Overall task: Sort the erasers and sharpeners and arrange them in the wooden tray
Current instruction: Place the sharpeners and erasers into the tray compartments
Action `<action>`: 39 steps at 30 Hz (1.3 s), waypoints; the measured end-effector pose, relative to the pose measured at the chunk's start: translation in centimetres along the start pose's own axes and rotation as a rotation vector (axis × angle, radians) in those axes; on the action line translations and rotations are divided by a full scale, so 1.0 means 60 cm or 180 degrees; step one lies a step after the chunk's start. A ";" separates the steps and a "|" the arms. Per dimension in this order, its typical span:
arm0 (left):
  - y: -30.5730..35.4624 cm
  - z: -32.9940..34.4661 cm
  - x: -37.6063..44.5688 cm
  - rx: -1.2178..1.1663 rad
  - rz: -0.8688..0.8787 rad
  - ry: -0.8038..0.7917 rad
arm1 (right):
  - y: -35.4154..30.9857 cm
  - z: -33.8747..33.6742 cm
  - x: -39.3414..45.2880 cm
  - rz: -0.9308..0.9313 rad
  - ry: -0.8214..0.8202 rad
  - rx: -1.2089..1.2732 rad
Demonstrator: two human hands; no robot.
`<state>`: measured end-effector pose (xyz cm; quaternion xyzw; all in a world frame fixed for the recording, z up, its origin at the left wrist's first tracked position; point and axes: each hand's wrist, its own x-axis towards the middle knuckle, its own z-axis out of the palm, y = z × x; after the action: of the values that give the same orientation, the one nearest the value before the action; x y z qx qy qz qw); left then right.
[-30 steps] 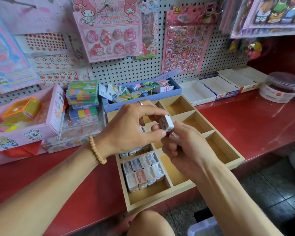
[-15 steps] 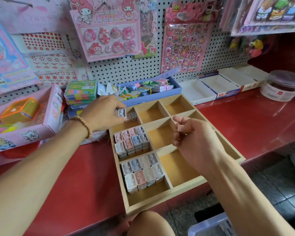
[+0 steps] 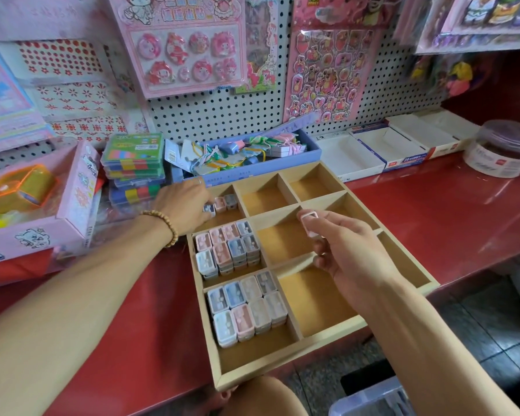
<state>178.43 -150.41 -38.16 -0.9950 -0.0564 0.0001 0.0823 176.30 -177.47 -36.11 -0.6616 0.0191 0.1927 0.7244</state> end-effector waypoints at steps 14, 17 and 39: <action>0.069 -0.099 -0.055 -0.2167 0.0854 0.0769 | -0.007 0.037 0.005 -0.0205 -0.0139 0.0623; 0.095 -0.117 -0.072 -0.2256 0.1209 0.0654 | -0.008 0.048 0.005 -0.0248 -0.0105 0.0402; 0.080 -0.133 -0.109 -0.2936 0.0842 0.0994 | -0.027 0.111 0.024 0.0008 -0.0524 0.0417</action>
<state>172.54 -157.15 -31.15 -0.9146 0.0890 -0.1633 -0.3591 176.62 -170.75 -34.13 -0.5947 -0.0271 0.2456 0.7650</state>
